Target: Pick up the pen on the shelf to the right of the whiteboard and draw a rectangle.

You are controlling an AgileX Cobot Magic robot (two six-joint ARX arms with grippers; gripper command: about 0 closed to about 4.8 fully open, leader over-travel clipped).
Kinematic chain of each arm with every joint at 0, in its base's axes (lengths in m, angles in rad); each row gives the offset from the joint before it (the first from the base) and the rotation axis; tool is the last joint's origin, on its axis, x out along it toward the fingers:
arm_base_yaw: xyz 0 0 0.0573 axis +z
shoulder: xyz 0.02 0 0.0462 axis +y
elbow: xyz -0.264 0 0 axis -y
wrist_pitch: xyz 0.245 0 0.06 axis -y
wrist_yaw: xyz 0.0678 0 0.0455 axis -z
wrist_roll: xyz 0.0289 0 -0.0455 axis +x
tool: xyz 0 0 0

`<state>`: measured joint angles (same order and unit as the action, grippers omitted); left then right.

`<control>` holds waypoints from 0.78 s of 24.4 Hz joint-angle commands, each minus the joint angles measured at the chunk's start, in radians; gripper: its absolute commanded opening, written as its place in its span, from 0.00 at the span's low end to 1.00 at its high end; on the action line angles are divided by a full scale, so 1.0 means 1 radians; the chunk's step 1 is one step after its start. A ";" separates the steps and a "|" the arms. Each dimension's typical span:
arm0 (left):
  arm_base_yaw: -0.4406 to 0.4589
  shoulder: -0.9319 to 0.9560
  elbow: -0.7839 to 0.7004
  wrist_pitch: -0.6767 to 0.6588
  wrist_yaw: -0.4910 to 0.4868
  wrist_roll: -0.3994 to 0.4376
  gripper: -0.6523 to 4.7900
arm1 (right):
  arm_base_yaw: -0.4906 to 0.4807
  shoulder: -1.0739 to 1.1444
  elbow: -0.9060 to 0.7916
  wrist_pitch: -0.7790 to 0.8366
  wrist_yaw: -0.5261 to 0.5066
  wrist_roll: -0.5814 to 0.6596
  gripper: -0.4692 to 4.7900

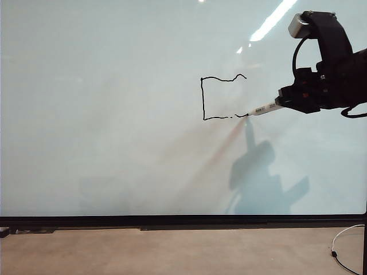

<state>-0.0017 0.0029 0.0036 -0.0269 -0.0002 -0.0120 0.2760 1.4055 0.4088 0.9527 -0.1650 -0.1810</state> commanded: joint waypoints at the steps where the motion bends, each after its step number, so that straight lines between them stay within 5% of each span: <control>1: 0.000 0.000 0.003 0.006 0.004 0.004 0.11 | -0.006 -0.007 0.001 0.020 0.010 -0.002 0.08; 14: 0.000 0.000 0.003 0.006 0.004 0.004 0.11 | 0.023 -0.066 -0.072 0.015 -0.030 -0.016 0.08; 19: 0.000 0.000 0.003 0.006 0.004 0.004 0.11 | 0.028 -0.137 -0.068 -0.124 0.016 -0.156 0.08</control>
<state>-0.0017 0.0029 0.0036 -0.0269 -0.0002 -0.0120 0.3008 1.2861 0.3355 0.8566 -0.1696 -0.2817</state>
